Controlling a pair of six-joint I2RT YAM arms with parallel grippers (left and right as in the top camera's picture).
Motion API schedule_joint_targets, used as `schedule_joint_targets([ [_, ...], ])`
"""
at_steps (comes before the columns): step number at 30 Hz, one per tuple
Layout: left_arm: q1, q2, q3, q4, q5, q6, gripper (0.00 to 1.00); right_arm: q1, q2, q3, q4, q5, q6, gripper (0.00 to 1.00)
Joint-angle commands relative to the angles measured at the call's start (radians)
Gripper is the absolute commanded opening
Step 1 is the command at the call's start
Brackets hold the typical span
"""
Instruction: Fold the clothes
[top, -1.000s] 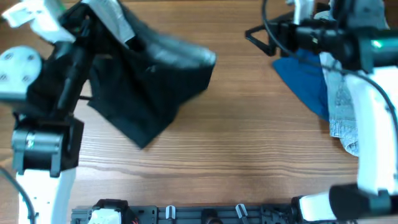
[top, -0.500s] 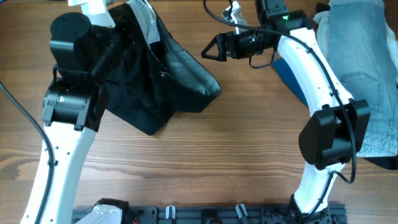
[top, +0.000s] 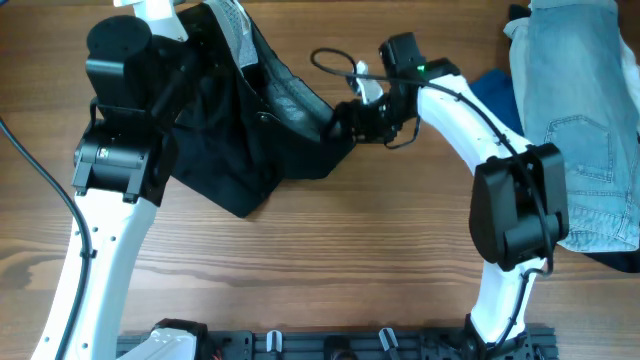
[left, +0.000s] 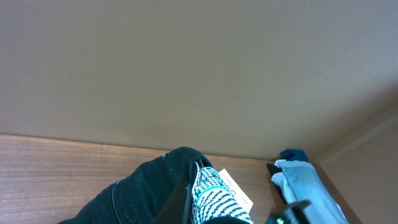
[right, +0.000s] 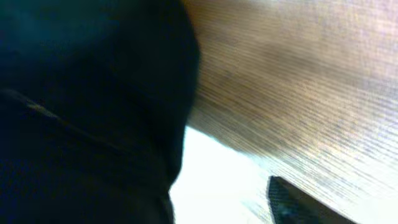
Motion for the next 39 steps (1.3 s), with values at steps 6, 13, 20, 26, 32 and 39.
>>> schedule_joint_targets([
  [6, -0.002, -0.001, 0.009, 0.010, -0.059, 0.024, 0.04, -0.046, 0.018, -0.067, 0.007, 0.098, 0.072, 0.04],
  [13, -0.002, -0.001, 0.009, 0.008, -0.077, 0.024, 0.04, -0.247, -0.147, 0.025, 0.024, 0.097, 0.046, 0.04],
  [20, -0.003, -0.032, 0.009, 0.225, -0.023, -0.040, 0.04, -0.288, -0.470, 0.183, 0.048, 0.270, 0.029, 0.04],
  [26, -0.003, -0.279, 0.009, 0.260, -0.020, -0.056, 0.04, -0.288, -0.824, 0.203, 0.028, 0.454, 0.021, 0.04],
  [32, -0.002, -0.529, 0.009, 0.055, -0.025, -0.039, 0.04, -0.288, -1.081, 0.202, -0.085, 0.548, -0.014, 0.04],
  [39, -0.002, -0.375, 0.008, -0.276, -0.292, -0.003, 0.04, -0.288, -0.855, 0.200, -0.175, 0.491, -0.038, 0.04],
])
